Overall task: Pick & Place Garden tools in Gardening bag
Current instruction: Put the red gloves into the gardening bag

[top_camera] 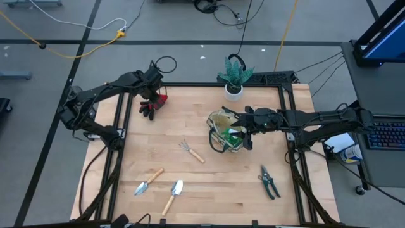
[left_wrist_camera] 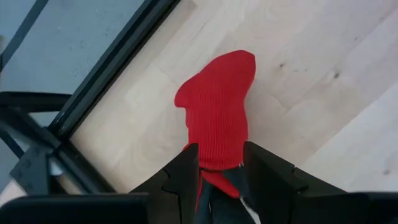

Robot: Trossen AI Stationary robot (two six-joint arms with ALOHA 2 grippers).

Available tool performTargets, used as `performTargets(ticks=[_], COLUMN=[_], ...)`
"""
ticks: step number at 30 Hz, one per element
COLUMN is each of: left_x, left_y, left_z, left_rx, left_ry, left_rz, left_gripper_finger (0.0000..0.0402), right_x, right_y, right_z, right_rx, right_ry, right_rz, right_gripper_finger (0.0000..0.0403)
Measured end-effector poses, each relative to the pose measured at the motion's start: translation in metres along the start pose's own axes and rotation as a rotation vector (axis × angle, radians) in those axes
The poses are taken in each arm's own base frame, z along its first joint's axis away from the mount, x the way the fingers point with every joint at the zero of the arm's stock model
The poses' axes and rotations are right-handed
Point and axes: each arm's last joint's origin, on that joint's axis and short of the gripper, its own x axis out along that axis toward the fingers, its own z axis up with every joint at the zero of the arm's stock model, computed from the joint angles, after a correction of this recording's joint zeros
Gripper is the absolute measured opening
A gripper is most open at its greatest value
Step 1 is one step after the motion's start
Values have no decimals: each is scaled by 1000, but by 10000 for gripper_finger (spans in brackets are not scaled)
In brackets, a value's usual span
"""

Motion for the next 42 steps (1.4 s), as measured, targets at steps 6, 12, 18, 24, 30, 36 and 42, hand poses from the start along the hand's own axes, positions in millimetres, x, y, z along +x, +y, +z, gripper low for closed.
performTargets(ticks=[6, 12, 18, 24, 30, 36, 42], left_x=[20, 34, 38, 38, 38, 44, 54], left_y=[-4, -3, 2, 6, 4, 4, 2], left_z=[-11, -18, -19, -20, -19, -19, -18], left_rx=[29, 22, 5, -31, -43, -50, -47], left_ry=[4, -23, -38, -35, -40, -22, 11], left_rz=[-1, 7, 16, 18, -34, -33, -36], left_gripper_finger=[131, 131, 131, 131, 131, 131, 131], right_x=[0, 0, 0, 0, 0, 0, 0], right_y=[0, 0, 0, 0, 0, 0, 0], right_z=[0, 0, 0, 0, 0, 0, 0], right_rx=[0, 0, 0, 0, 0, 0, 0], right_ry=[0, 0, 0, 0, 0, 0, 0], right_rz=[0, 0, 0, 0, 0, 0, 0], right_gripper_finger=[180, 180, 180, 180, 180, 180, 180])
